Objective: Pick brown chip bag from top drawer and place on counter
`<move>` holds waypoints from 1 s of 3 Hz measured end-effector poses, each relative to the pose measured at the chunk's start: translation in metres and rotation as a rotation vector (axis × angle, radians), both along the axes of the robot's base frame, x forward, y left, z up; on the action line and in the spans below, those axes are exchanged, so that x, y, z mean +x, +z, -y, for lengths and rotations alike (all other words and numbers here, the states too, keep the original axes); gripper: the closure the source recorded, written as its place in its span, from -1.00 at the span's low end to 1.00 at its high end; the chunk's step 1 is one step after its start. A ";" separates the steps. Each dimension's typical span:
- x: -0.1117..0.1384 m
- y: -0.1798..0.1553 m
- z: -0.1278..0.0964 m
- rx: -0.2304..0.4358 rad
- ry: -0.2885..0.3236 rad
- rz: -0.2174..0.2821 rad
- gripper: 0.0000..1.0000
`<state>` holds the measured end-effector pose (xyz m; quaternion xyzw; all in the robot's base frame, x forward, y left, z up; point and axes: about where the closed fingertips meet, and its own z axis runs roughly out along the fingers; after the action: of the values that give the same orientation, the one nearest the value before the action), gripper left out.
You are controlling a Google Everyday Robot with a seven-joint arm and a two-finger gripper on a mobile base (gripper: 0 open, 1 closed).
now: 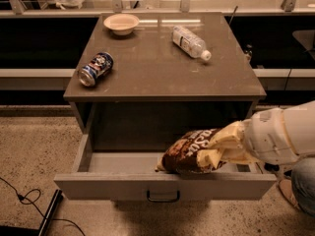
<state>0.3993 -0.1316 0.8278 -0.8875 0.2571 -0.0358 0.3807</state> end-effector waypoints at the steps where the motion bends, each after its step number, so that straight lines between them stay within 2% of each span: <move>1: -0.022 0.108 -0.032 0.036 0.144 0.189 1.00; 2: -0.017 0.194 -0.068 0.013 0.210 0.298 1.00; 3: -0.017 0.194 -0.068 0.013 0.210 0.299 1.00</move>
Offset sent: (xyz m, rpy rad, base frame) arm -0.0088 0.0955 0.2643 0.0109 -0.3478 0.2582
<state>0.3821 -0.0636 1.0214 -0.8918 0.1038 -0.1257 0.4220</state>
